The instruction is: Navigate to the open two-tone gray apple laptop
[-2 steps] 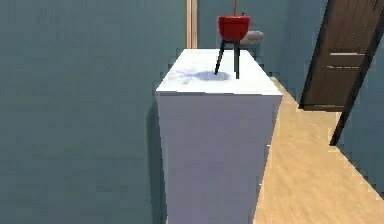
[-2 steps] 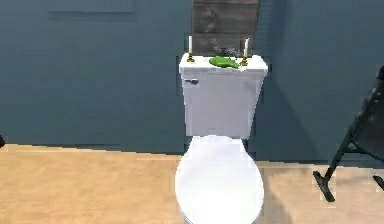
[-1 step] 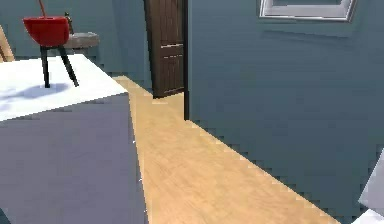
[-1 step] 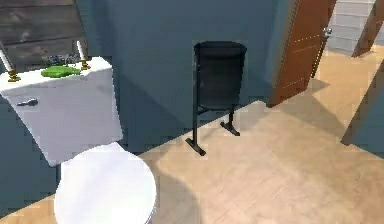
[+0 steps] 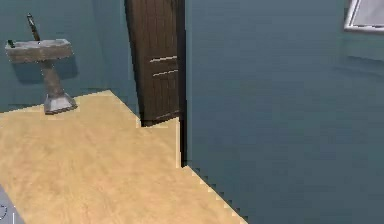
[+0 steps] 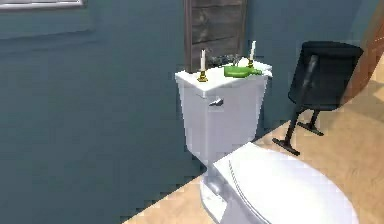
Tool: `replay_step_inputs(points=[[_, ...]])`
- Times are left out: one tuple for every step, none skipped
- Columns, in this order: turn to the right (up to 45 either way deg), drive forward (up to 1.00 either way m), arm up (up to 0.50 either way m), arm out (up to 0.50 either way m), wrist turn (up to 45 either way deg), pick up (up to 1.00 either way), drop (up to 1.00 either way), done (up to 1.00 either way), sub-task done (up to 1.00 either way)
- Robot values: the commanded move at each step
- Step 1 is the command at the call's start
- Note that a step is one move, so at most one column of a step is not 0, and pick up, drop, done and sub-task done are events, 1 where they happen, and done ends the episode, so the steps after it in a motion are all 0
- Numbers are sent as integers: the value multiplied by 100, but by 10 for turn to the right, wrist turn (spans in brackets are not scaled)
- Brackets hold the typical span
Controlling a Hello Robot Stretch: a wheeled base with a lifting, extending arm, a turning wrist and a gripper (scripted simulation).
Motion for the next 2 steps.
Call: replay_step_inputs(points=[[-240, 0, 0, 0, 0, 0, 0, 0, 0], [0, 100, 0, 0, 0, 0, 0, 0, 0]])
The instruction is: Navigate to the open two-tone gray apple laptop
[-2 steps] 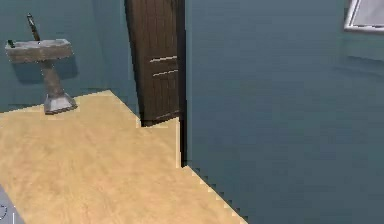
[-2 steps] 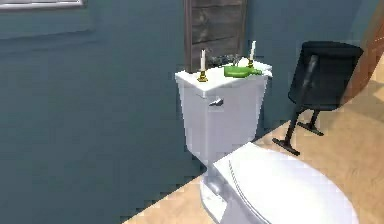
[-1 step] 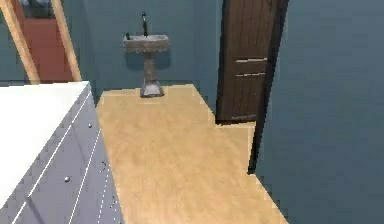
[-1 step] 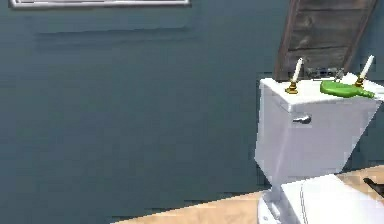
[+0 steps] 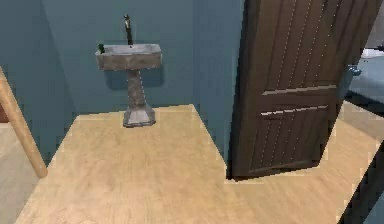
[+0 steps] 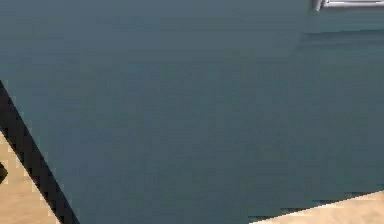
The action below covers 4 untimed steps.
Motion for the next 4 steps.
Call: replay_step_inputs(points=[[0, 55, 0, 0, 0, 0, 0, 0, 0], [450, 0, 0, 0, 0, 0, 0, 0, 0], [60, 0, 0, 0, 0, 0, 0, 0, 0], [0, 40, 0, 0, 0, 0, 0, 0, 0]])
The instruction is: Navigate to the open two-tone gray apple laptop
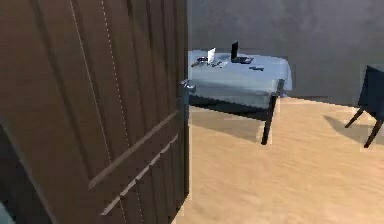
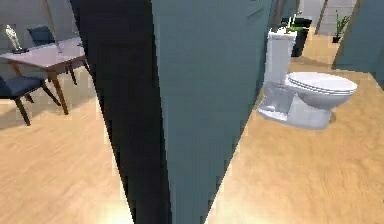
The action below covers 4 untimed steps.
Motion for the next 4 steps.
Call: replay_step_inputs(points=[[180, 0, 0, 0, 0, 0, 0, 0, 0], [0, 100, 0, 0, 0, 0, 0, 0, 0], [30, 0, 0, 0, 0, 0, 0, 0, 0], [450, 0, 0, 0, 0, 0, 0, 0, 0]])
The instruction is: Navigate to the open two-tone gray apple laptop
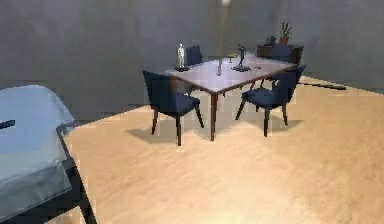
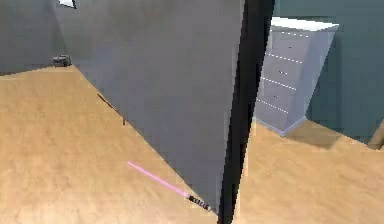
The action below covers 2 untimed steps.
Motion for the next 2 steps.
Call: replay_step_inputs(points=[[450, 0, 0, 0, 0, 0, 0, 0, 0], [30, 0, 0, 0, 0, 0, 0, 0, 0]])
